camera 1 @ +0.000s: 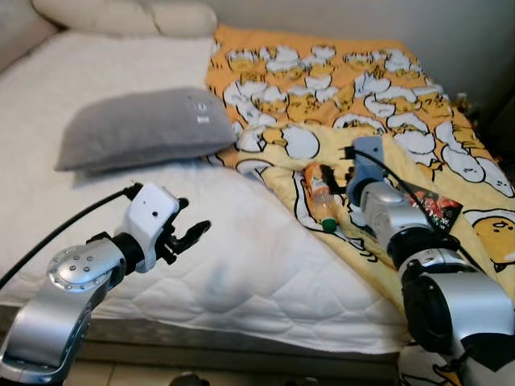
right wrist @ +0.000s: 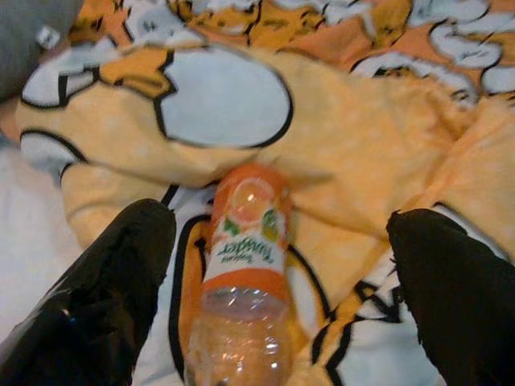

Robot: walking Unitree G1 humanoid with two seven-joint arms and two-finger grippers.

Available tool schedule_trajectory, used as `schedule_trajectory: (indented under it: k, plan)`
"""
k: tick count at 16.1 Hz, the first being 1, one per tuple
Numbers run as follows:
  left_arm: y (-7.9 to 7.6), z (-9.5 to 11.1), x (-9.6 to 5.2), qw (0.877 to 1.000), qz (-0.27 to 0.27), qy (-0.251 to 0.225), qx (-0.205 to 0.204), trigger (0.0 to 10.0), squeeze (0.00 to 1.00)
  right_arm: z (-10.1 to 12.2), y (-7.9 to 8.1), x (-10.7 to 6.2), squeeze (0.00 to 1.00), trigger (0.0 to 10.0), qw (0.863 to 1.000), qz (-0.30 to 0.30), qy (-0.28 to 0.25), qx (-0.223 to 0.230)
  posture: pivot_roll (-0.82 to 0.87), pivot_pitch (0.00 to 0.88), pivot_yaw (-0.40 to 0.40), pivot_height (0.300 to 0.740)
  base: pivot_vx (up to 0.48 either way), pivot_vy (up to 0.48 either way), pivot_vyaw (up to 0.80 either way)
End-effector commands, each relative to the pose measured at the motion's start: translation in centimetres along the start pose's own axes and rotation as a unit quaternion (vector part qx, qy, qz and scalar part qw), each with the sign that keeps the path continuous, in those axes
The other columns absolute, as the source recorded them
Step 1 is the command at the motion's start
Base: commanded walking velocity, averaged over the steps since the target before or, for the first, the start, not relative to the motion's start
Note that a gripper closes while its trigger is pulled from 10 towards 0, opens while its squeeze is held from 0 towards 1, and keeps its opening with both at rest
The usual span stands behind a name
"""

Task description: Clean up the room

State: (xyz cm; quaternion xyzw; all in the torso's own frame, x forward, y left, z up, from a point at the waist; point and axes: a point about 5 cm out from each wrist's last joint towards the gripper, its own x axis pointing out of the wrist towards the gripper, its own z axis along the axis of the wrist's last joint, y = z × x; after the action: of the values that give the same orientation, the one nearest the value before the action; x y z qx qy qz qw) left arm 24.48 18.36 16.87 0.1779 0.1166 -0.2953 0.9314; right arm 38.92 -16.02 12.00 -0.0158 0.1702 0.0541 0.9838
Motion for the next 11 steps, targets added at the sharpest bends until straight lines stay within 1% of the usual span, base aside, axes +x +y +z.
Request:
schedule_trajectory:
  k: [1,2,3,4,8,9,10,11]
  plan:
    - [0.1,0.4,-1.1,1.0,0.005,0.007,0.004,10.0,0.0,-0.1,0.2,0.1,1.0,10.0,1.0,0.005,0.005,0.0,0.14,0.165,-0.075,0.74,0.0,0.0,0.0]
    - [-0.1,0.6,-2.0,1.0,0.002,0.014,0.006,10.0,0.0,-0.3,0.5,0.1,1.0,10.0,1.0,0.005,0.009,-0.003,0.16,0.186,-0.079,0.74,0.0,0.0,0.0]
    - [-0.2,0.7,-2.3,1.0,0.001,0.016,0.006,10.0,0.0,-0.4,0.5,0.1,1.0,10.0,1.0,0.003,0.01,-0.003,0.16,0.186,-0.079,0.74,0.0,0.0,0.0]
    - [-0.3,1.1,-3.3,0.999,-0.008,0.03,0.01,10.0,0.0,-0.5,0.7,0.1,1.0,10.0,1.0,-0.002,0.013,0.005,0.18,0.221,-0.073,0.74,0.0,0.0,0.0]
    - [0.0,2.1,-4.9,0.999,-0.006,0.045,0.018,10.0,0.0,-0.9,1.3,0.2,1.0,10.0,0.999,0.015,0.015,0.03,0.22,0.253,-0.056,0.74,0.0,0.0,0.0]
    - [0.0,2.3,-5.4,0.999,-0.004,0.049,0.017,10.0,0.0,-1.0,1.3,0.2,0.08,10.0,0.999,0.015,0.014,0.029,0.23,0.253,-0.053,0.74,0.0,0.0,0.0]
    - [-0.2,2.4,-5.8,0.998,-0.007,0.055,0.015,10.0,0.0,-1.0,1.1,0.2,0.0,10.0,1.0,0.008,0.016,0.022,0.23,0.251,-0.052,0.74,0.0,0.0,0.0]
    - [-0.4,2.5,-6.1,0.998,-0.01,0.059,0.014,10.0,0.0,-0.9,0.8,0.1,0.0,10.0,1.0,-0.01,0.019,0.009,0.23,0.25,-0.05,0.74,0.0,0.0,0.0]
